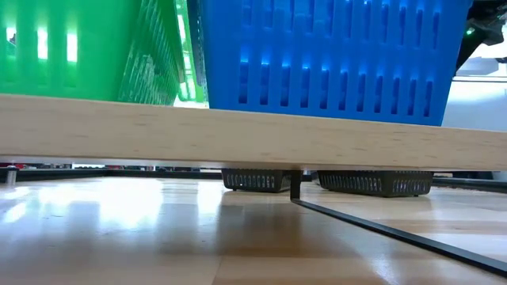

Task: Stack baskets on shelf by color
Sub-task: Stack the green basket on top of the stacked green basket

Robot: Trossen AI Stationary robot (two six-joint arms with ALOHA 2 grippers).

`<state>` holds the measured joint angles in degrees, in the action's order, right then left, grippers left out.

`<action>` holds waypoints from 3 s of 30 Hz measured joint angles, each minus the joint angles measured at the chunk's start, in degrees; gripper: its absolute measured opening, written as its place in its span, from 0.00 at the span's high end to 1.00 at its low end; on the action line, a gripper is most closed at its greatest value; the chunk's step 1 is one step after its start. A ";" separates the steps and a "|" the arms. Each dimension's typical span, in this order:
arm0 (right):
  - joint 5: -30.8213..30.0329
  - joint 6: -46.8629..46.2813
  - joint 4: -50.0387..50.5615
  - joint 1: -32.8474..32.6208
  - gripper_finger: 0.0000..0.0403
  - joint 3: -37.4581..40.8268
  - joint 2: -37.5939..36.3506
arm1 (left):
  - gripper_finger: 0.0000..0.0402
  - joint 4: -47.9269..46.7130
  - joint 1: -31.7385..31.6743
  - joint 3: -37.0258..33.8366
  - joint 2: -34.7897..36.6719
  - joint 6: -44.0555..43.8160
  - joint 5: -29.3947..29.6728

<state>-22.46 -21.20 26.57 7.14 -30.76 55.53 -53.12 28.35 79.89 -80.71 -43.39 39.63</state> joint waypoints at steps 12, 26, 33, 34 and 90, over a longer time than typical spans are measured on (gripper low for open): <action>0.00 -1.50 1.29 0.00 0.71 0.00 0.00 | 1.00 11.27 19.00 4.26 -3.25 2.90 13.67; -0.01 -2.81 1.42 0.00 0.71 0.00 0.00 | 1.00 -6.66 21.99 28.05 -20.25 -0.62 8.33; -0.02 -2.81 1.22 0.00 0.71 0.00 0.00 | 1.00 -13.41 21.99 32.57 -27.24 -3.56 5.06; -0.04 -2.81 1.22 0.00 0.71 0.00 0.00 | 1.00 -14.64 21.99 33.01 -27.98 -3.95 5.06; -0.11 -2.80 1.56 0.07 0.71 0.00 0.00 | 0.97 -9.62 21.89 25.93 -29.96 15.95 6.59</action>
<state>-22.57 -24.00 28.13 7.20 -30.76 55.53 -62.74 50.24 105.82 -110.67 -27.44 46.22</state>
